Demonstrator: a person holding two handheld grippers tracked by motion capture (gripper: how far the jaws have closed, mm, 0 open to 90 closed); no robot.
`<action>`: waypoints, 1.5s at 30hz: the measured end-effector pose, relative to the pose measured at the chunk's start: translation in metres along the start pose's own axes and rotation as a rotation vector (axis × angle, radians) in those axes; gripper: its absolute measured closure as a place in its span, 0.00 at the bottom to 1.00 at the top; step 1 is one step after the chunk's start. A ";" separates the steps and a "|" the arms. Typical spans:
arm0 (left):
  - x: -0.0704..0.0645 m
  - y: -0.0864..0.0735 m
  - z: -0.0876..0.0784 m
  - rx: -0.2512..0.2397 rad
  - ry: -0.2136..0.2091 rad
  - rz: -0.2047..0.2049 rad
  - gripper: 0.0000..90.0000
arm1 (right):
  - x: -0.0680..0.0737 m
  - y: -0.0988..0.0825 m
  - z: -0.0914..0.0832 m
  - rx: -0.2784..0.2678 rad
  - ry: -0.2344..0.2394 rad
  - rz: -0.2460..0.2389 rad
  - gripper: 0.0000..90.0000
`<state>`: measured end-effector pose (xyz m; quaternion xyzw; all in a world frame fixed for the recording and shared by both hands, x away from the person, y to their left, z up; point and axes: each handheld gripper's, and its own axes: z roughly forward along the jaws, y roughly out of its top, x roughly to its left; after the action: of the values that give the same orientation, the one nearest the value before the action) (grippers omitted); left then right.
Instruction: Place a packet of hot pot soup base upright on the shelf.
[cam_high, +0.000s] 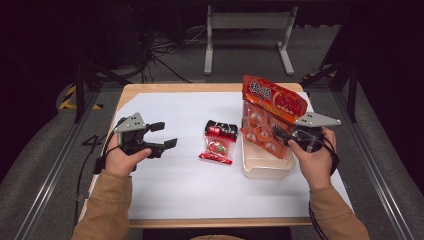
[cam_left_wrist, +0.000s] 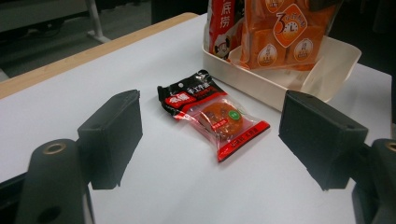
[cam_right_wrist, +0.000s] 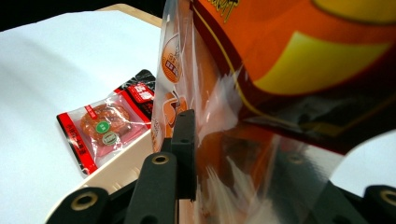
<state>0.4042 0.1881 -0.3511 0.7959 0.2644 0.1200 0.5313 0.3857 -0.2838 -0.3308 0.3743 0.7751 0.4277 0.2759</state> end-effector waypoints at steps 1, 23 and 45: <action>0.000 0.000 0.000 -0.001 0.000 -0.005 0.25 | -0.001 -0.002 0.001 -0.002 0.003 0.003 0.77; 0.002 0.000 0.010 0.015 -0.008 -0.005 0.24 | -0.027 -0.045 0.022 -0.021 0.177 0.122 0.77; 0.010 0.002 0.037 0.028 0.006 -0.051 0.13 | -0.046 -0.046 -0.025 -0.093 0.142 0.173 0.42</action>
<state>0.4304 0.1634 -0.3651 0.7958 0.2878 0.1051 0.5223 0.3773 -0.3493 -0.3534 0.3952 0.7369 0.5110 0.1994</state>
